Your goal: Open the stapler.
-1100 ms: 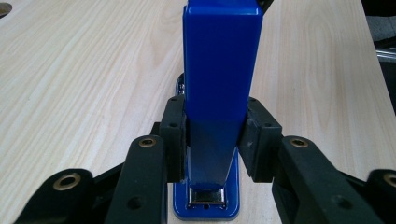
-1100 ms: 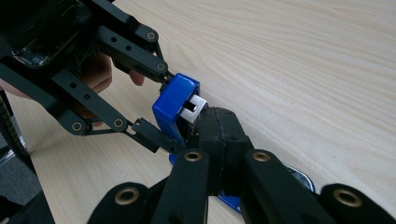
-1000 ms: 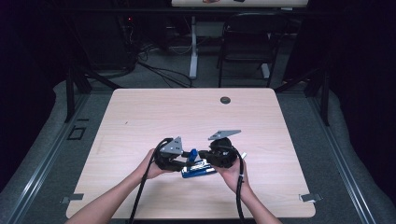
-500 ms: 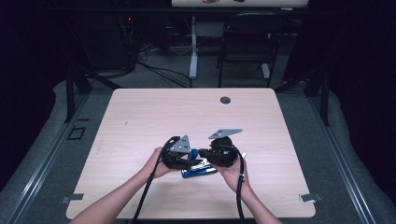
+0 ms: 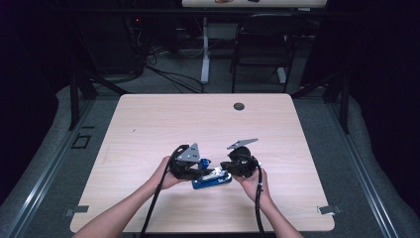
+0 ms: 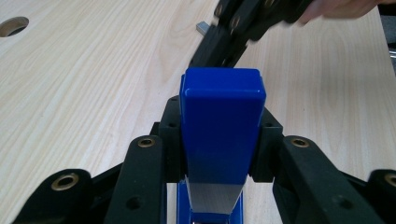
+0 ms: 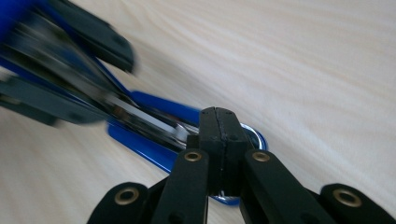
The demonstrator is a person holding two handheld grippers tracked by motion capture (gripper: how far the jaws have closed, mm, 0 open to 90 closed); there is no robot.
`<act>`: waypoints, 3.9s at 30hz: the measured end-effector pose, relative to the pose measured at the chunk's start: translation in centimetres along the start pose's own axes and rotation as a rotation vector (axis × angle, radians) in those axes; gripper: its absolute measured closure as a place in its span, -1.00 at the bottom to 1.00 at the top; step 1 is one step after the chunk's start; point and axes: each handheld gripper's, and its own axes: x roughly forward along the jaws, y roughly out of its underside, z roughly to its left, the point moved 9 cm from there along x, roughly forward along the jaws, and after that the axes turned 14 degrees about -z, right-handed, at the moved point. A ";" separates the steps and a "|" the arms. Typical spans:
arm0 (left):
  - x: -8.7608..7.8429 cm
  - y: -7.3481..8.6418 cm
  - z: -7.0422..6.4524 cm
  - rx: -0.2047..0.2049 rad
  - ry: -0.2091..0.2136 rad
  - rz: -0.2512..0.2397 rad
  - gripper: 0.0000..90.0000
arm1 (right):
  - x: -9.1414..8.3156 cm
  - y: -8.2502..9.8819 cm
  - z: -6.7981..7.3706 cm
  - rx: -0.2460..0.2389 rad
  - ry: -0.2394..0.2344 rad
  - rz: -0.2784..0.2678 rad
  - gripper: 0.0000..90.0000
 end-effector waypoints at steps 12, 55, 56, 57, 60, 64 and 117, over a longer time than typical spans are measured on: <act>0.0 0.0 -0.2 0.019 -0.003 0.013 0.47 | 1.0 1.4 -0.3 -0.070 0.046 0.046 1.00; -5.2 4.6 -0.2 -0.055 0.001 0.150 0.48 | 1.5 2.1 -0.6 -0.067 0.067 0.072 1.00; -5.3 4.8 -0.2 -0.059 0.002 0.150 0.48 | 1.6 2.1 -0.5 -0.065 0.069 0.066 1.00; -5.3 5.0 -0.2 -0.063 0.002 0.153 0.48 | 1.6 2.1 -0.6 -0.070 0.071 0.072 1.00; -5.5 5.5 -0.1 -0.077 0.011 0.167 0.47 | 1.7 2.0 -0.5 -0.068 0.073 0.067 1.00; -5.6 6.4 0.1 -0.112 0.004 0.191 0.47 | 1.7 2.0 -0.6 -0.072 0.072 0.080 1.00; -4.6 8.8 1.9 -0.092 0.045 0.267 0.43 | 0.3 0.1 -1.1 -0.029 0.035 0.019 0.48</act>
